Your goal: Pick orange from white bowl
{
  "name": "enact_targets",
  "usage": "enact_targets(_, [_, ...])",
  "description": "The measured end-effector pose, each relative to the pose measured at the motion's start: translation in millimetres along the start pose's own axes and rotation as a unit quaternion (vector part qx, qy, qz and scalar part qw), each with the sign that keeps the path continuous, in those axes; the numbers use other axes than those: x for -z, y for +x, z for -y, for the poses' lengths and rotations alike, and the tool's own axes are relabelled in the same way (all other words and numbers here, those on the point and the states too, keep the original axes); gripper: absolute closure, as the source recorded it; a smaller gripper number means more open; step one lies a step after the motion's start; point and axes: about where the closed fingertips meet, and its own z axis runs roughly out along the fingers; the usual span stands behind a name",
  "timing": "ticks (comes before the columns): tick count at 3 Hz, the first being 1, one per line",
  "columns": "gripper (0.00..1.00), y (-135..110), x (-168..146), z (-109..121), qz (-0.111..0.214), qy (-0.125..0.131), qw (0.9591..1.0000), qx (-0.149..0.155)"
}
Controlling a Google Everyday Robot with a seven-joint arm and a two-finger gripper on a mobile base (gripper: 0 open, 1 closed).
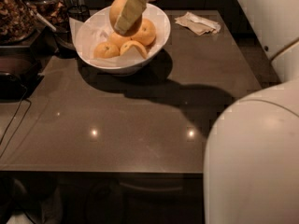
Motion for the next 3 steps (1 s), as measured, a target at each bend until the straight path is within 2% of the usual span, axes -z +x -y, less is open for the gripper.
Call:
enact_targets(1, [1.0, 14, -19, -11, -0.017, -0.02, 0.9996, -0.006])
enact_targets(2, [1.0, 14, -19, -11, -0.017, -0.02, 0.9996, -0.006])
enact_targets(3, [1.0, 8, -2, -32, -0.01, -0.01, 0.9997, -0.018])
